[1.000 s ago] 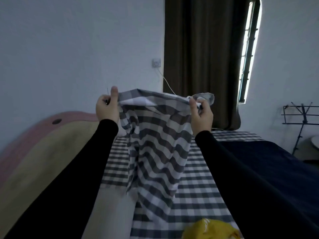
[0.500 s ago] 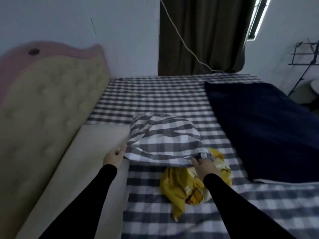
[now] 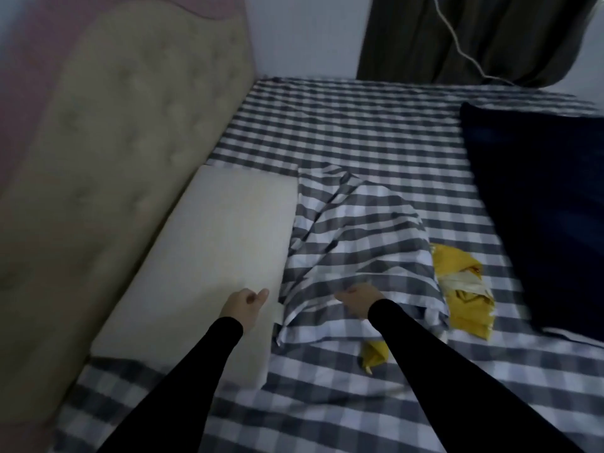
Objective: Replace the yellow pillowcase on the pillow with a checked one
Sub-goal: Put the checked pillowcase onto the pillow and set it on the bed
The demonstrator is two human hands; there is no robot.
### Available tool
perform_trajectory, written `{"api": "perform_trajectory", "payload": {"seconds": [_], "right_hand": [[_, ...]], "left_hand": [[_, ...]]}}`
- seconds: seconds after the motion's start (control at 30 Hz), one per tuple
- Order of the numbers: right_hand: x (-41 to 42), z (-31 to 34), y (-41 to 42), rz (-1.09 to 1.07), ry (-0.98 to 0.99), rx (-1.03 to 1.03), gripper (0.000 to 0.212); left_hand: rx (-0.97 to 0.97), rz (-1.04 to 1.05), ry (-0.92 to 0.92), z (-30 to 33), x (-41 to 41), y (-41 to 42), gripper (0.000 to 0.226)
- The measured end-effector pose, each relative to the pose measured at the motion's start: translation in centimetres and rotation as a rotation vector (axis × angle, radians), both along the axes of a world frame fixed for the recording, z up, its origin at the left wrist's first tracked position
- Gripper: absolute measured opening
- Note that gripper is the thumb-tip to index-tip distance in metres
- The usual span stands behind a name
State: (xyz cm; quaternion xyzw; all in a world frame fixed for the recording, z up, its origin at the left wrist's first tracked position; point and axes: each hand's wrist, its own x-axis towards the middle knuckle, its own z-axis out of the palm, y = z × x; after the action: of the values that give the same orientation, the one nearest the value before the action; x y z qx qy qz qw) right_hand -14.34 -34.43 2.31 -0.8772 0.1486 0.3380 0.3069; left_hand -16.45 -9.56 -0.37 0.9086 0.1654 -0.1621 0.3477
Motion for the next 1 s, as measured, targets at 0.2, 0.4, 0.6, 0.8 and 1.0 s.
{"api": "perform_trajectory", "payload": {"seconds": [0.2,0.4,0.6,0.8,1.0], "right_hand": [[3.3,-0.7,9.8,0.025,-0.042,0.191,0.031],[8.5,-3.8,14.8,-0.077,-0.107,0.253,0.038],[16.1,-7.4,16.7,-0.363,-0.160,0.313,0.040],[22.7,-9.2,17.1,-0.486,-0.187,0.242,0.077],[23.5,-11.1,16.5,-0.607,-0.127,0.435,0.090]], "left_hand": [[-0.008,0.107,-0.038,-0.3,2.6,8.2,0.035],[0.028,0.203,-0.047,-1.0,8.6,16.2,0.039],[0.114,0.190,-0.025,-2.3,17.3,19.7,0.059],[0.256,0.196,0.008,-3.8,24.4,20.5,0.080],[-0.072,0.400,0.125,-6.6,25.9,22.6,0.138]]}}
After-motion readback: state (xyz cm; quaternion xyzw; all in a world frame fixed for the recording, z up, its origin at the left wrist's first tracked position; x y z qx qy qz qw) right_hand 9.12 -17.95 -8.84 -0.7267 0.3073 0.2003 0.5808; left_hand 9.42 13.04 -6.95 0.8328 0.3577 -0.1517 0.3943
